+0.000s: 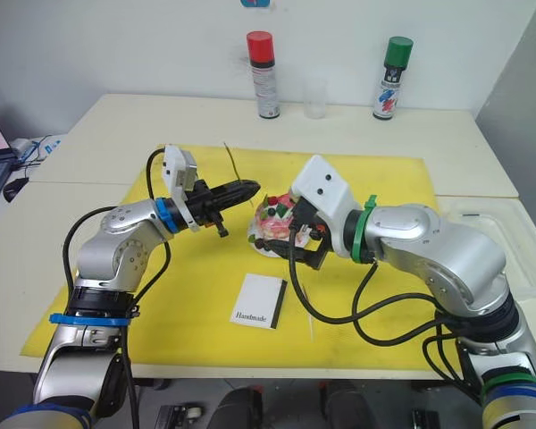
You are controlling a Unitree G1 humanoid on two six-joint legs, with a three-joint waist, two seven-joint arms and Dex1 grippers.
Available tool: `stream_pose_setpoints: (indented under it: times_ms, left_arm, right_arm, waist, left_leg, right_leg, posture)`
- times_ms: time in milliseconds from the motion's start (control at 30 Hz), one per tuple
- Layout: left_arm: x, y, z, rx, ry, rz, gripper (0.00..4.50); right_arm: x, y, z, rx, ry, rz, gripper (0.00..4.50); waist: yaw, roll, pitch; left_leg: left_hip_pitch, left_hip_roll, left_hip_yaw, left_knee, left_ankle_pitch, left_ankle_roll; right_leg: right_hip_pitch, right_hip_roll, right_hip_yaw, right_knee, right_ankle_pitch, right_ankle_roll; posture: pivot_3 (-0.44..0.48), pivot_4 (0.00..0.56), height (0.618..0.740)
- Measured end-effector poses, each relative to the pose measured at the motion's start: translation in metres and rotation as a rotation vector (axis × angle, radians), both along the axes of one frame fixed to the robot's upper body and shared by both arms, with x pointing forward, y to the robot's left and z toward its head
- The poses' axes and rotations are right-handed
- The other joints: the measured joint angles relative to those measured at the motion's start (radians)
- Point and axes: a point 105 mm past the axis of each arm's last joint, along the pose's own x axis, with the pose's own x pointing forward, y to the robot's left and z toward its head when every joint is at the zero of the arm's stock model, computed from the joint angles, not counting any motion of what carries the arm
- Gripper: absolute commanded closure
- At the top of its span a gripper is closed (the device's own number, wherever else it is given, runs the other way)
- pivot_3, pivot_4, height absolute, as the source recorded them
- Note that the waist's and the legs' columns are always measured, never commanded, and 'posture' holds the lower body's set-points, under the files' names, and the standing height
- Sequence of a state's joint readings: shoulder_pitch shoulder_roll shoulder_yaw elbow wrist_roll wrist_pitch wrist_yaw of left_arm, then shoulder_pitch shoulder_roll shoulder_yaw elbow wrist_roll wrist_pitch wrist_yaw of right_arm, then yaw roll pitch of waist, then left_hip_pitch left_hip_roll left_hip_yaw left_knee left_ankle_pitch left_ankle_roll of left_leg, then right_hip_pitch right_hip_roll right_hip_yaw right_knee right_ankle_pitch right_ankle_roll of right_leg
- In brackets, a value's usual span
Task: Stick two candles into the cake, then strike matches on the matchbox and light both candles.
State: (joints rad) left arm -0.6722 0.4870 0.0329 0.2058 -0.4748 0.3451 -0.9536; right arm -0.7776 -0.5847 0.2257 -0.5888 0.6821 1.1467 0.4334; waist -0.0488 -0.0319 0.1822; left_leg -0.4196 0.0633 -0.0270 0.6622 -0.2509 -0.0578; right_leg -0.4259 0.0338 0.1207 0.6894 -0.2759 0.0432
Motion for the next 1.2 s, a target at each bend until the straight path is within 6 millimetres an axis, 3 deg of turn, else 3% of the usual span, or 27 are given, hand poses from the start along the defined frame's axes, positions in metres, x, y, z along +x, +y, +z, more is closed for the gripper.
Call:
stream_pose_setpoints:
  times_ms: [1200]
  left_arm:
    - [0.012,-0.006,-0.017,0.000,0.014,0.016,4.50]
  right_arm:
    - [-0.006,0.002,-0.002,-0.002,0.001,0.010,0.01]
  waist:
    - [-0.001,0.000,0.000]
  left_leg:
    - [0.000,0.000,-0.001,0.000,0.000,0.000]
  right_leg:
    - [0.000,0.000,0.000,0.001,0.000,0.000]
  posture:
    - [0.000,0.150,0.704]
